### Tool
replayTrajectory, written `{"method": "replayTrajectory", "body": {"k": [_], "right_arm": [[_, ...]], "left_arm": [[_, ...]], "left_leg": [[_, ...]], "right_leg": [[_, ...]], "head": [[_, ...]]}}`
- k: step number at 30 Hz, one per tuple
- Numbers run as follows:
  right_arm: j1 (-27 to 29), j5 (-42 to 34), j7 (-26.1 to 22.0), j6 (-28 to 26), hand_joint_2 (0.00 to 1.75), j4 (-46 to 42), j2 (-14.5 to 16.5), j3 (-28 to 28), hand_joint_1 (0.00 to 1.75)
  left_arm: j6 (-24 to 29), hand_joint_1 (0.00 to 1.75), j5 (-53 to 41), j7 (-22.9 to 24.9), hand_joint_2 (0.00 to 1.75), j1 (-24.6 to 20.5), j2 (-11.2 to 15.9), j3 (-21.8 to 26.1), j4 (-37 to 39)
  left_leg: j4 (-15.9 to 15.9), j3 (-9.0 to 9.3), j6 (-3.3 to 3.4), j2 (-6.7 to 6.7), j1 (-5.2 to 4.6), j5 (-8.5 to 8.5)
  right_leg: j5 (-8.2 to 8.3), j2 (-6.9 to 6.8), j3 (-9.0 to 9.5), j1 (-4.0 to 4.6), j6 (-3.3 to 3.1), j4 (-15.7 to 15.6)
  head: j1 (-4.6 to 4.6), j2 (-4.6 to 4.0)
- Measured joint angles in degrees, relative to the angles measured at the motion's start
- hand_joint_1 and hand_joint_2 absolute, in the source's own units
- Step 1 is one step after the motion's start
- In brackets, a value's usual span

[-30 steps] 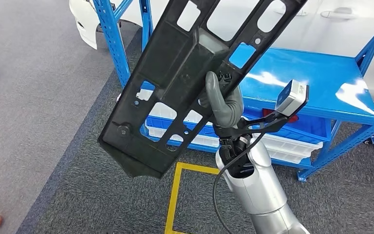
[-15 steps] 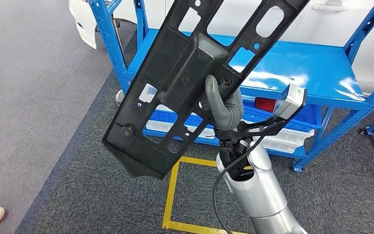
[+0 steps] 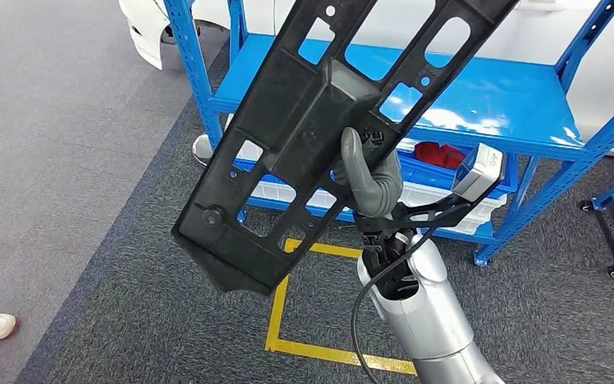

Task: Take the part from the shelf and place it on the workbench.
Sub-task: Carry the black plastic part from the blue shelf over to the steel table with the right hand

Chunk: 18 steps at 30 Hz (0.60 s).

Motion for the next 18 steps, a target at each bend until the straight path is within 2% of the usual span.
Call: {"method": "replayTrajectory", "body": {"k": [1, 3, 4, 5, 6, 7, 8, 10, 11, 12, 15, 16, 18], "right_arm": [[0.1, 0.0, -0.1, 0.0, 1.75, 0.0, 0.0, 0.0, 1.75], [0.3, 0.0, -0.3, 0.1, 1.75, 0.0, -0.1, 0.0, 1.75], [0.4, 0.0, -0.3, 0.1, 1.75, 0.0, -0.1, 0.0, 1.75], [0.6, 0.0, -0.3, 0.1, 1.75, 0.0, -0.2, 0.0, 1.75], [0.8, 0.0, -0.3, 0.2, 1.75, 0.0, -0.2, 0.0, 1.75], [1.0, 0.0, -0.4, 0.2, 1.75, 0.0, -0.2, 0.0, 1.75], [1.0, 0.1, -0.4, 0.3, 1.75, 0.0, -0.3, 0.0, 1.75], [1.1, 0.4, -0.6, 0.3, 1.75, 0.0, -0.3, 0.0, 1.75], [1.1, 0.6, -0.6, 0.3, 1.75, -0.1, -0.3, 0.0, 1.75], [1.1, 0.8, -0.7, 0.3, 1.75, -0.1, -0.3, -0.1, 1.75], [1.4, 0.9, -1.0, 0.3, 1.75, -0.1, -0.4, -0.2, 1.75], [1.5, 1.0, -1.0, 0.4, 1.75, -0.1, -0.5, -0.3, 1.75], [1.5, 1.0, -1.3, 0.5, 1.75, -0.1, -0.5, -0.3, 1.75]], "left_arm": [[0.0, 0.0, 0.1, 0.0, 1.75, 0.0, 0.0, 0.0, 0.0], [0.0, 0.0, 0.2, 0.0, 1.75, 0.0, 0.0, 0.0, 0.0], [0.0, 0.0, 0.2, 0.0, 1.75, 0.1, 0.0, 0.0, 0.0], [0.1, 0.0, 0.2, -0.1, 1.75, 0.1, 0.0, 0.0, 0.0], [0.1, 0.0, 0.2, -0.1, 1.75, 0.2, 0.0, 0.0, 0.0], [0.1, 0.0, 0.2, -0.1, 1.75, 0.3, 0.0, 0.0, 0.0], [0.1, 0.0, 0.2, -0.1, 1.75, 0.4, 0.0, 0.0, 0.0], [0.1, 0.0, 0.2, -0.1, 1.75, 0.4, 0.0, 0.0, 0.0], [0.2, 0.0, 0.2, -0.1, 1.75, 0.3, 0.0, 0.0, 0.0], [0.2, 0.0, 0.1, 0.0, 1.75, 0.3, 0.0, 0.0, 0.0], [0.2, 0.0, 0.1, 0.3, 1.75, 0.3, -0.1, 0.0, 0.0], [0.2, 0.0, 0.1, 0.4, 1.75, 0.3, -0.1, 0.0, 0.0], [0.2, 0.0, 0.2, 0.4, 1.75, 0.3, -0.1, 0.0, 0.0]], "left_leg": [[-0.2, -0.29, 0.39, 0.11, 0.1, 0.52], [-0.4, -1.17, 0.93, 0.31, 0.17, 1.48], [-0.3, -1.81, 1.05, 0.33, 0.13, 1.88], [-0.2, -2.4, 1.03, 0.35, 0.1, 2.24], [-0.1, -2.96, 0.97, 0.35, 0.09, 2.56], [0.1, -3.48, 0.87, 0.35, 0.09, 2.81], [0.3, -3.9, 0.75, 0.34, 0.1, 3.0], [1.0, -4.55, 0.39, 0.34, 0.01, 3.19], [1.2, -4.8, 0.14, 0.34, -0.07, 3.28], [1.4, -4.99, -0.14, 0.34, -0.11, 3.38], [1.5, -5.31, -1.08, 0.43, 0.01, 3.63], [2.2, -5.65, -1.38, 0.43, 0.06, 3.05], [6.9, -7.67, -1.88, 0.36, 0.21, -0.09]], "right_leg": [[-1.03, 0.05, -0.57, -0.07, 0.3, 1.2], [-5.22, 0.11, -2.96, -0.37, 0.78, 6.9], [-7.57, 0.1, -4.48, -0.49, 0.99, 11.0], [-9.15, 0.09, -5.6, -0.6, 1.16, 14.4], [-9.78, 0.07, -5.92, -0.69, 1.27, 16.3], [-9.31, 0.05, -5.0, -0.77, 1.33, 15.7], [-7.99, 0.02, -2.87, -0.86, 1.31, 12.8], [-5.57, -0.03, 2.32, -0.85, 1.01, 4.5], [-4.99, -0.03, 3.88, -0.74, 0.71, 1.7], [-4.89, 0.0, 4.45, -0.6, 0.37, 0.4], [-4.35, 0.19, 4.08, -0.53, -0.71, 0.1], [-4.07, 0.27, 4.03, -0.63, -1.1, 0.0], [-3.57, 0.47, 3.84, -0.77, -1.74, -0.3]], "head": [[0.0, 0.0], [0.0, 0.0], [0.0, 0.0], [0.0, 0.0], [0.0, 0.0], [0.0, 0.0], [0.0, 0.0], [0.0, 0.0], [0.0, 0.0], [-0.01, 0.0], [-0.01, 0.0], [-0.01, 0.0], [-0.01, 0.0]]}}
